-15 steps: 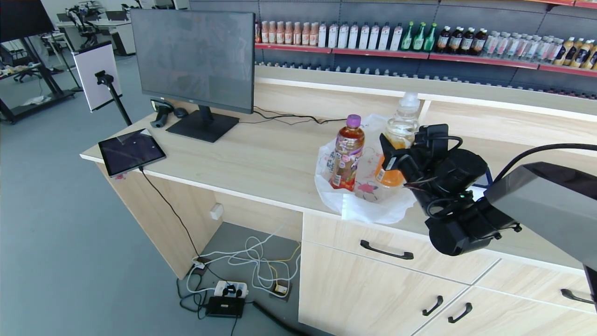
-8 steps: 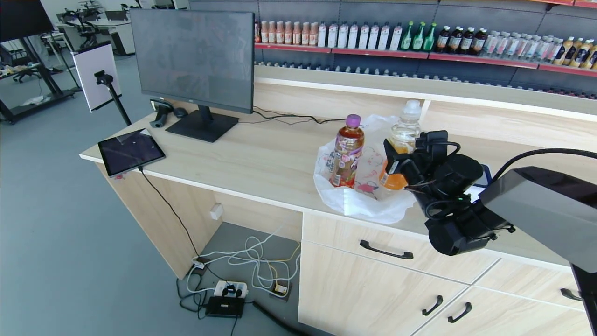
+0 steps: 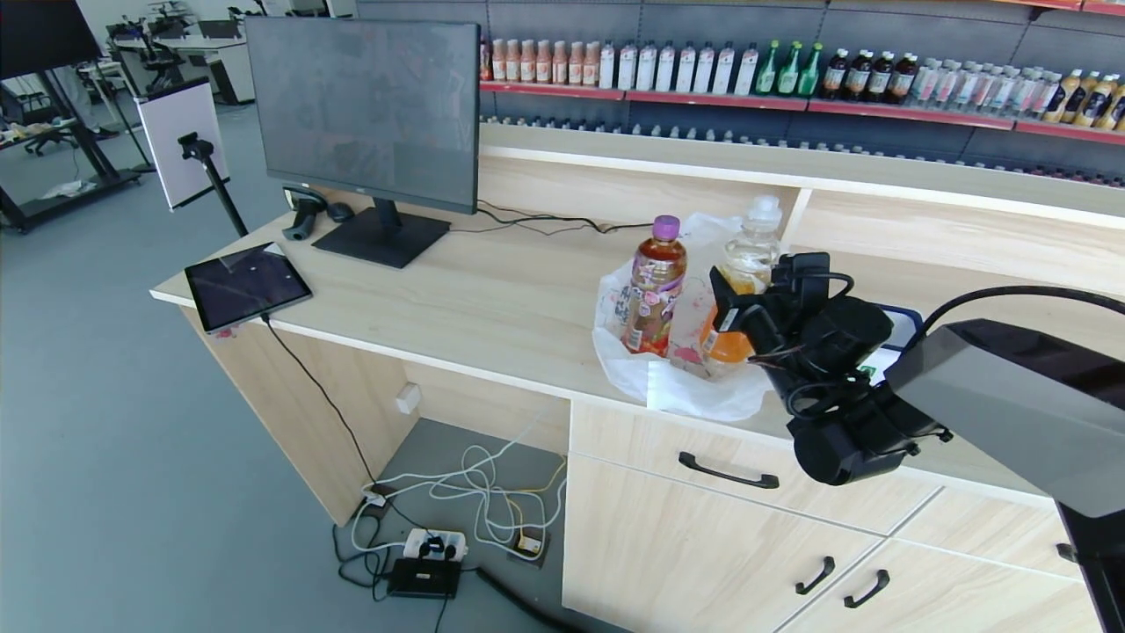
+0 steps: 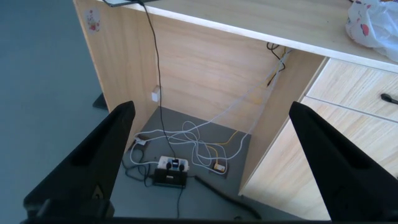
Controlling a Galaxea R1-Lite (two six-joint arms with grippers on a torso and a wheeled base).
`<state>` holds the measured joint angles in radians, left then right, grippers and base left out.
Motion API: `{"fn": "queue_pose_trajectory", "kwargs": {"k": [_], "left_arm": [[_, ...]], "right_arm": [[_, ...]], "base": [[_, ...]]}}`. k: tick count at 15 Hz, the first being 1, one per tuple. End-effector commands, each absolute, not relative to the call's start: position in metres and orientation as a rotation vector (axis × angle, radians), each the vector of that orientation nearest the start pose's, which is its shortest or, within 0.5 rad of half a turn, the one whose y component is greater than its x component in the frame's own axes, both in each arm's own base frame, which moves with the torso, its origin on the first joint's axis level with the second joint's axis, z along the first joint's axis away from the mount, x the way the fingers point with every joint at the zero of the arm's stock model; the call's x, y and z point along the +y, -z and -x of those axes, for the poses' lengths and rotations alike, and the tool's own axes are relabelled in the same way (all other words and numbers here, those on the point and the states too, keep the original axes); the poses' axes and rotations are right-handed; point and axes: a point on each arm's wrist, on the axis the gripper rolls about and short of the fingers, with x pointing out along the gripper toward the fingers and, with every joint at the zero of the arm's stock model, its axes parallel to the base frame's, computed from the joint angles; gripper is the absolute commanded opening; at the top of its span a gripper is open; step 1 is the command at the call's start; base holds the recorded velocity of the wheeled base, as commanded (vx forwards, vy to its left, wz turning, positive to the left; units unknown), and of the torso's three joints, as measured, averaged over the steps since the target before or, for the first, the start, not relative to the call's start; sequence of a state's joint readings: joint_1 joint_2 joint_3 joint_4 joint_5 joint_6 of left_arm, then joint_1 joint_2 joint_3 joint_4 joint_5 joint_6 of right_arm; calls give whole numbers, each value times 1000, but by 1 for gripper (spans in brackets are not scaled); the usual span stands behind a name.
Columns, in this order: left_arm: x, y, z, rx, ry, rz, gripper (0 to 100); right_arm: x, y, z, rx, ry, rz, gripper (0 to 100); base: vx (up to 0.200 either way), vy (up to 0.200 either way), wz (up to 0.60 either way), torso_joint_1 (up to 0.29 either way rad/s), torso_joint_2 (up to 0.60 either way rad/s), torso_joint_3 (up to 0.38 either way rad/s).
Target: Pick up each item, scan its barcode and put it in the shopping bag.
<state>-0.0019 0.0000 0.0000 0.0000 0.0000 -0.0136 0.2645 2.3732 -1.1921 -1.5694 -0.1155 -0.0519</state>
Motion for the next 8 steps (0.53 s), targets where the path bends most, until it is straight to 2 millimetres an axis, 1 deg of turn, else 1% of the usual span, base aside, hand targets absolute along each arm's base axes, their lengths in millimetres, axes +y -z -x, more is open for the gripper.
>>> {"fn": "queue_pose_trajectory", "kwargs": {"k": [1, 2, 3, 8], "left_arm": [[0, -75, 23, 0, 2, 14, 100], [0, -75, 23, 0, 2, 14, 100], [0, -75, 23, 0, 3, 14, 100], [0, -75, 23, 0, 3, 14, 100]], "right_arm": [[120, -116, -430, -389, -149, -27, 0], [126, -117, -429, -392, -165, -49, 0], [127, -117, -428, -390, -153, -63, 0], [130, -116, -429, -390, -124, -89, 0]], "base": [[0, 0, 0, 0, 0, 0], [0, 0, 0, 0, 0, 0], [0, 0, 0, 0, 0, 0], [0, 0, 0, 0, 0, 0]]}}
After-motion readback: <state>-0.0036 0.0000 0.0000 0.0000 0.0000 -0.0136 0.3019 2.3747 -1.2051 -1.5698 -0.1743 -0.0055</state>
